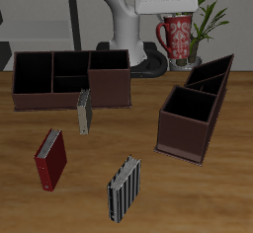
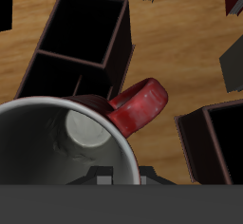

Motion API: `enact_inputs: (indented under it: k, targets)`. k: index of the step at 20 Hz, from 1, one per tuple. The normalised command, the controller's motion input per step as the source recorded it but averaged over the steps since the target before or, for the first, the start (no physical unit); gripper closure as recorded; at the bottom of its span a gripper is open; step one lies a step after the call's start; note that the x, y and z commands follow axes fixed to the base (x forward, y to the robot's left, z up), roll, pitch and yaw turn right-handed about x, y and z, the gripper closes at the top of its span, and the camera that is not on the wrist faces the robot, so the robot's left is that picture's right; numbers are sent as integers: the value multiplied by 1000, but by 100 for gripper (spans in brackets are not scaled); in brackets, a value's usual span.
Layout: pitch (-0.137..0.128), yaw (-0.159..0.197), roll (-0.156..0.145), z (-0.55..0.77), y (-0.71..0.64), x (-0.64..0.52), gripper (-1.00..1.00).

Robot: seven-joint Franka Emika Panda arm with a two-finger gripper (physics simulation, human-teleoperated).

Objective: Place the red mug into the left desk caddy's left compartment and place the striped book into the left desk caddy's back compartment and place the red book into the back desk caddy's front compartment

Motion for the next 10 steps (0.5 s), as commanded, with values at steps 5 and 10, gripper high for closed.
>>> enact_inputs:
  k: [5, 10]
  targets:
    - [49, -3, 22, -166, 333, -79, 100]
    - [48, 15, 80, -155, 464, -192, 100]
